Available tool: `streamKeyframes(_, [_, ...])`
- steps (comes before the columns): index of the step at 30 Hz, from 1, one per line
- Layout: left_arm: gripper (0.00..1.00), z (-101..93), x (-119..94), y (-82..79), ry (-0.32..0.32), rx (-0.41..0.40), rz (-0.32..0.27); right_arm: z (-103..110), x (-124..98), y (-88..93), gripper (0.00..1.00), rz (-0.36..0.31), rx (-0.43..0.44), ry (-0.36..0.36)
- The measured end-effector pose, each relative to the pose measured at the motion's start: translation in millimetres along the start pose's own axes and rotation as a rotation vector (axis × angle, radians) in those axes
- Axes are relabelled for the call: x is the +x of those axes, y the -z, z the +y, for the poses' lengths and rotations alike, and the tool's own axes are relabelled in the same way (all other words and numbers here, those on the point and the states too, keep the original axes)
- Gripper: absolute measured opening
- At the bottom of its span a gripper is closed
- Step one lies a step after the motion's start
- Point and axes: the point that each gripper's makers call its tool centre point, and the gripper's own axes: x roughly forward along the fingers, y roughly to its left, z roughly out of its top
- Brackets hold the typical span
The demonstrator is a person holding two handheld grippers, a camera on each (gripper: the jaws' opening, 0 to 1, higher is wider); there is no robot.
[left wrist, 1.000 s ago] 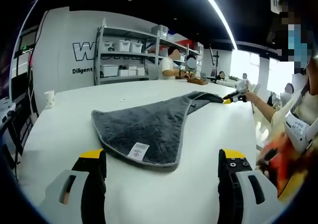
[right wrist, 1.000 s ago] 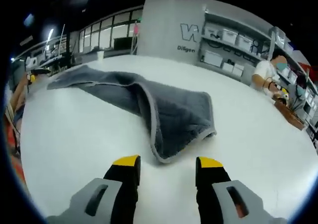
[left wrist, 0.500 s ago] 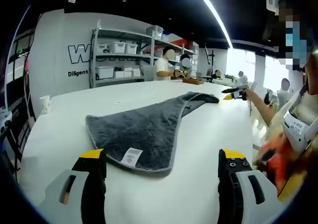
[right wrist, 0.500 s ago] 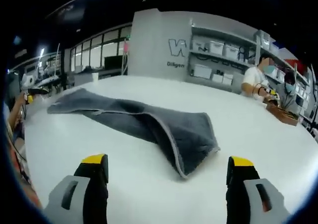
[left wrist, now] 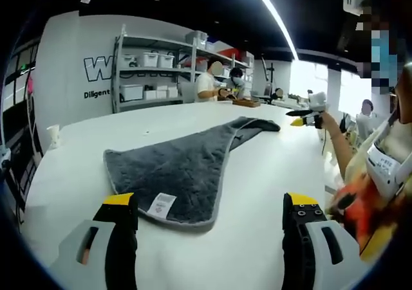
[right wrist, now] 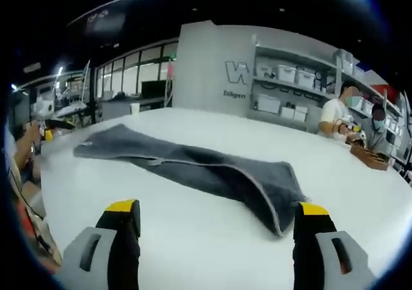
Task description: Open the folded towel by lifting each exposed corner and separating the folded layers until the towel lies flat within the target outline without major curled edges
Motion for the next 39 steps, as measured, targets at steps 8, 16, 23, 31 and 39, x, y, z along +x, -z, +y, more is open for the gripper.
streamKeyframes(8, [0.92, -6.0, 9, -3.0, 0.014, 0.003, 0.000, 1, 3, 10.1, 0.99, 0.015, 0.003, 0.026])
streamKeyframes(16, [0.92, -12.8, 28, -7.0, 0.047, 0.006, 0.006, 9, 13, 18.5, 0.99, 0.043, -0.002, -0.008])
streamKeyframes(23, [0.91, -20.6, 51, -23.4, 0.082, 0.020, -0.004, 15, 15, 19.7, 0.99, 0.051, 0.002, -0.020])
streamKeyframes(31, [0.90, -34.9, 91, -40.2, 0.142, 0.042, -0.001, 33, 20, 20.8, 0.99, 0.071, -0.021, -0.067])
streamKeyframes(39, [0.87, -64.8, 141, -58.0, 0.243, 0.055, 0.006, 37, 19, 18.2, 0.99, 0.077, -0.055, -0.061])
